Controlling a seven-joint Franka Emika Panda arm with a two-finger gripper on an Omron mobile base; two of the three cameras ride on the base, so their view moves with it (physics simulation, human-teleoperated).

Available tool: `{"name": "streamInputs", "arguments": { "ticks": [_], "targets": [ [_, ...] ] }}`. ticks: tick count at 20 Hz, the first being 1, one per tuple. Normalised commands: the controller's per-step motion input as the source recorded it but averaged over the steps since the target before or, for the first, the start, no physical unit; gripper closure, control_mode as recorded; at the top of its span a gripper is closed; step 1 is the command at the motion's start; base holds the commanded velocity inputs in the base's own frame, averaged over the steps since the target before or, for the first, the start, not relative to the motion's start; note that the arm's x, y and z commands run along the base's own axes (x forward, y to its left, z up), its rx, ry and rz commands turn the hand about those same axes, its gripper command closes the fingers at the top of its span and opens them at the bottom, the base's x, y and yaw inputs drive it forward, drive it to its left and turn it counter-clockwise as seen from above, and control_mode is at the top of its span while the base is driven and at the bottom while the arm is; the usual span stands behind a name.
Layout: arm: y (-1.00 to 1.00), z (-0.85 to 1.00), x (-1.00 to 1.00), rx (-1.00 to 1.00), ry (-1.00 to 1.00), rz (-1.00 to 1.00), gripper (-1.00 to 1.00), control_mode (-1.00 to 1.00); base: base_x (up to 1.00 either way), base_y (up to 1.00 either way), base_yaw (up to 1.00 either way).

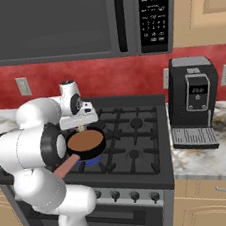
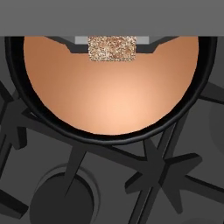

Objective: Pick up the sugar cube(s) and place them in the saucepan with hot chocolate.

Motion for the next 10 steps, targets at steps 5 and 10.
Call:
{"name": "streamInputs", "arguments": {
  "ticks": [5,10],
  "targets": [
    [0.0,0.0,0.0,0.0,0.0,0.0,-1.0,-1.0,0.0,0.0,0.0],
    [0.0,0.0,0.0,0.0,0.0,0.0,-1.0,-1.0,0.0,0.0,0.0]
  ]
}}
